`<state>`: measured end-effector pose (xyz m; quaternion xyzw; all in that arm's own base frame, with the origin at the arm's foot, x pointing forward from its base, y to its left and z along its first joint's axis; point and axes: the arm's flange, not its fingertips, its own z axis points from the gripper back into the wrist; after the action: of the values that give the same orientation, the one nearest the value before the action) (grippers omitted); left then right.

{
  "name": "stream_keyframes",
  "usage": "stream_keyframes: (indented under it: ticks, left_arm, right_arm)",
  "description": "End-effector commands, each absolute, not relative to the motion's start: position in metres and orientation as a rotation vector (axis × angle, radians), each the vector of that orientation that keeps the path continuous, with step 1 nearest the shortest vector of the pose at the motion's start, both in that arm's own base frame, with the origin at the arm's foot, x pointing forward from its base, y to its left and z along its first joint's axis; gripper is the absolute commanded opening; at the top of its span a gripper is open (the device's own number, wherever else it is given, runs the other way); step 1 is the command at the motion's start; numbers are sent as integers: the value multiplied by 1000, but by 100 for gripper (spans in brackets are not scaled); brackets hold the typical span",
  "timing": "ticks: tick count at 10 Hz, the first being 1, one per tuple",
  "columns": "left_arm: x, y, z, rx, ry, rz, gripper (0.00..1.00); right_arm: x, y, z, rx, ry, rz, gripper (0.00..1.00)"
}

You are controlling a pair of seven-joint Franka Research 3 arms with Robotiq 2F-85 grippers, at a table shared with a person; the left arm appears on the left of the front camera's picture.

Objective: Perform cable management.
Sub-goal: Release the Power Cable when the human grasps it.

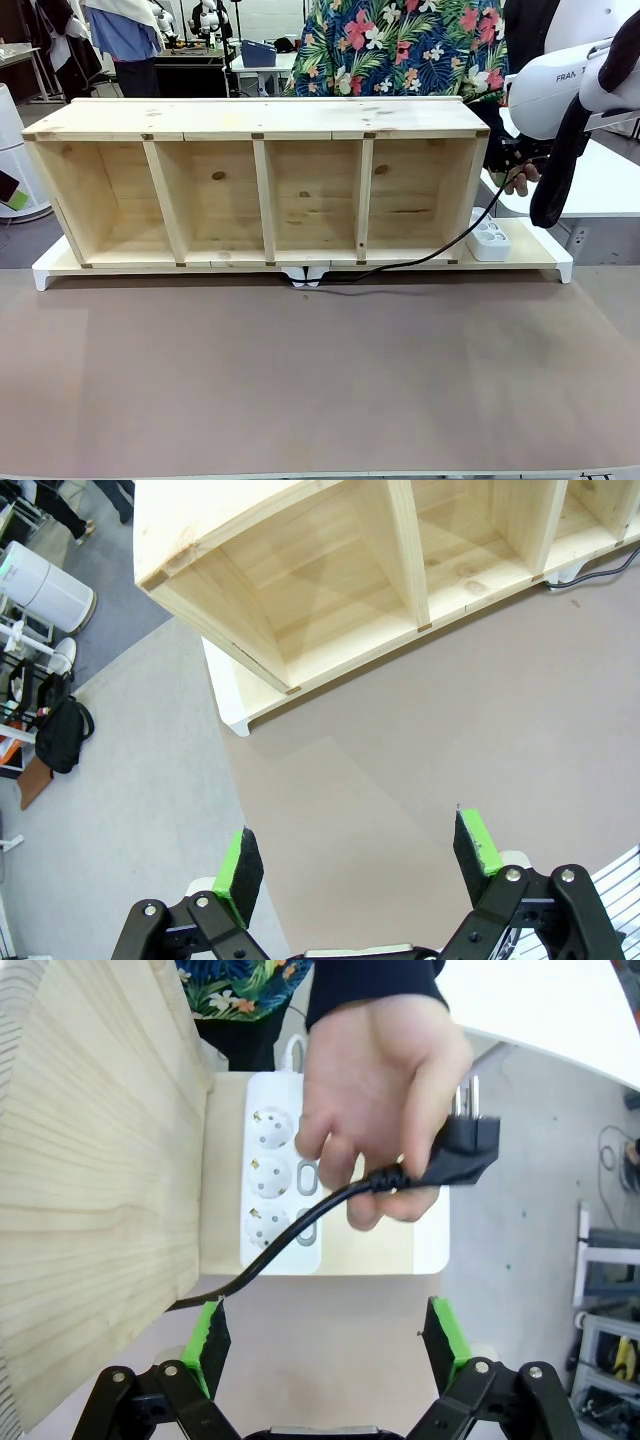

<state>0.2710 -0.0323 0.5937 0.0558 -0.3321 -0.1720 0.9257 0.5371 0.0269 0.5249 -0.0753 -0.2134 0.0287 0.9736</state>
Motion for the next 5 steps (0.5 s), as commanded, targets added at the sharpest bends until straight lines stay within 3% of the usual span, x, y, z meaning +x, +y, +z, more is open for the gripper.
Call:
stream_keyframes:
  ticks: [1, 5]
  left_arm:
    - [271, -32, 594, 116, -689, -352, 100]
    - [271, -32, 594, 116, -689, -352, 100]
  right_arm:
    - [537, 27, 524, -151, -429, 58, 100]
    - [537, 27, 524, -151, -429, 58, 100]
